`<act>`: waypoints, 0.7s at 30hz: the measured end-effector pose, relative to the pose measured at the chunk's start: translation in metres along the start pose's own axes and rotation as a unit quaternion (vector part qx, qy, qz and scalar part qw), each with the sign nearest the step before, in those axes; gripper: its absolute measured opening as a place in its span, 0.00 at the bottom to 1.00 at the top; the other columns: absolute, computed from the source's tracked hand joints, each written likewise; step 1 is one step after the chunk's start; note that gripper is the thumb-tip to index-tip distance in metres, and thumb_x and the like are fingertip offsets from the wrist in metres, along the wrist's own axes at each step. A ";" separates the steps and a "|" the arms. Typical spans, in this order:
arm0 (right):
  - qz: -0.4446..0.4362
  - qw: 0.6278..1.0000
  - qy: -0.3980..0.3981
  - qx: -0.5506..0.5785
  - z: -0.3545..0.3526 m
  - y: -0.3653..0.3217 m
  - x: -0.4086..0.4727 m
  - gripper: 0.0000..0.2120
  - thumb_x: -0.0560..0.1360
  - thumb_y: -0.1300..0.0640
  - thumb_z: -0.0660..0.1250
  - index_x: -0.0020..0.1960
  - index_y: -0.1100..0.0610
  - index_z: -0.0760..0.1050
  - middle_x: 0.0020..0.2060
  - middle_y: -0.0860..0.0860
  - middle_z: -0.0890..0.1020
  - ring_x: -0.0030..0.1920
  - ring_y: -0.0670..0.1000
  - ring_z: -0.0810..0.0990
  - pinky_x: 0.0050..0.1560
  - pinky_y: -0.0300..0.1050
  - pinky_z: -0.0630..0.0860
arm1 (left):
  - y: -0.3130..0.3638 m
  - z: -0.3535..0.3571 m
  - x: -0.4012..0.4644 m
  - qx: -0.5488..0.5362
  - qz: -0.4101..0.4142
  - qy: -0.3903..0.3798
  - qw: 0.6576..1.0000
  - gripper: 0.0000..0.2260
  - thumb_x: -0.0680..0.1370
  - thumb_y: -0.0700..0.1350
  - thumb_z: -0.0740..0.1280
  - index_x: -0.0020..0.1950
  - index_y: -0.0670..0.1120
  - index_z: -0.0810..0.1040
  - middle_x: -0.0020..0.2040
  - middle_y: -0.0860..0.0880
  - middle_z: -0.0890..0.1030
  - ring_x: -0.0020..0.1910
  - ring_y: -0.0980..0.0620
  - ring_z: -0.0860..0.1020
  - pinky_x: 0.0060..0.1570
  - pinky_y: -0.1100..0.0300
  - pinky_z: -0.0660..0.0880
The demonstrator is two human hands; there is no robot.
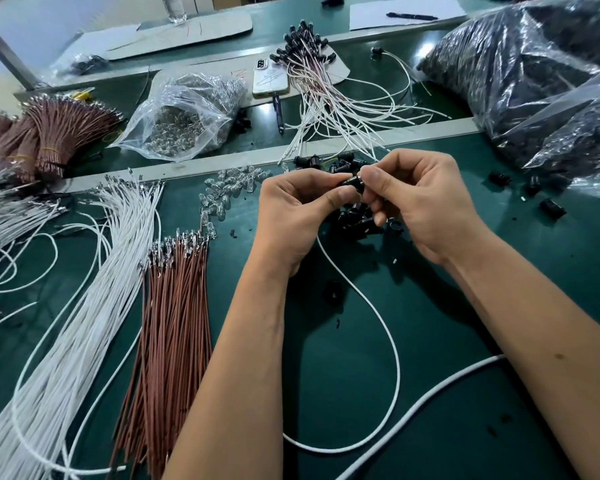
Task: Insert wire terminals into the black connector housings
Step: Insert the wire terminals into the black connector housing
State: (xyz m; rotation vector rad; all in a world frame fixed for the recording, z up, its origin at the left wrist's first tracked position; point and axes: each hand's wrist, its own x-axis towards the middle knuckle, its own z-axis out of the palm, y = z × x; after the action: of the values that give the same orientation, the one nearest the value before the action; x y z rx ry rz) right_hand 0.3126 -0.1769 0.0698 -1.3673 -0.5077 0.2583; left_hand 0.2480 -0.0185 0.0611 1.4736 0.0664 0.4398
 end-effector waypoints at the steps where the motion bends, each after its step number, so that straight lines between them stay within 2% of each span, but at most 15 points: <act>1: 0.000 1.000 0.000 0.000 0.000 0.001 0.000 0.10 0.78 0.62 0.73 0.38 0.54 0.82 0.31 0.54 0.82 0.28 0.49 0.77 0.27 0.39 0.76 | 0.000 0.000 0.000 0.002 0.000 0.000 1.000 0.06 0.72 0.30 0.75 0.48 0.34 0.84 0.43 0.37 0.86 0.42 0.43 0.85 0.53 0.52 0.82; 7: -0.012 1.000 0.005 -0.014 0.003 0.002 -0.002 0.09 0.78 0.63 0.73 0.39 0.58 0.80 0.30 0.53 0.81 0.28 0.48 0.77 0.27 0.39 0.76 | 0.003 0.001 -0.002 0.006 -0.003 0.000 1.000 0.07 0.72 0.30 0.75 0.49 0.32 0.83 0.43 0.35 0.85 0.42 0.41 0.85 0.54 0.47 0.81; 12: -0.018 1.000 0.019 -0.012 0.005 0.002 -0.002 0.09 0.79 0.64 0.72 0.41 0.60 0.79 0.29 0.53 0.81 0.27 0.48 0.76 0.26 0.39 0.76 | 0.004 0.003 -0.001 0.022 -0.007 0.003 1.000 0.05 0.72 0.30 0.75 0.46 0.36 0.84 0.40 0.42 0.86 0.40 0.47 0.85 0.49 0.54 0.82; 18: -0.068 0.993 0.067 -0.067 0.014 0.004 0.000 0.08 0.81 0.61 0.71 0.42 0.61 0.81 0.29 0.54 0.81 0.25 0.50 0.75 0.24 0.41 0.75 | 0.005 0.012 -0.002 0.008 -0.025 0.033 0.999 0.05 0.73 0.30 0.74 0.43 0.39 0.84 0.40 0.40 0.86 0.40 0.45 0.84 0.48 0.51 0.82; 21: -0.065 0.995 0.056 -0.045 0.011 0.004 0.002 0.10 0.84 0.56 0.66 0.50 0.58 0.84 0.32 0.52 0.82 0.29 0.50 0.76 0.26 0.41 0.75 | 0.005 0.012 0.002 -0.019 -0.036 0.078 0.996 0.03 0.74 0.32 0.75 0.44 0.40 0.84 0.41 0.40 0.86 0.39 0.47 0.84 0.46 0.57 0.82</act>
State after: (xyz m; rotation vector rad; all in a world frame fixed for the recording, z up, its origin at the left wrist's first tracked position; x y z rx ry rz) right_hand 0.3095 -0.1657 0.0680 -1.4211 -0.5167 0.0523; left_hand 0.2519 -0.0294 0.0678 1.3934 0.2333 0.4934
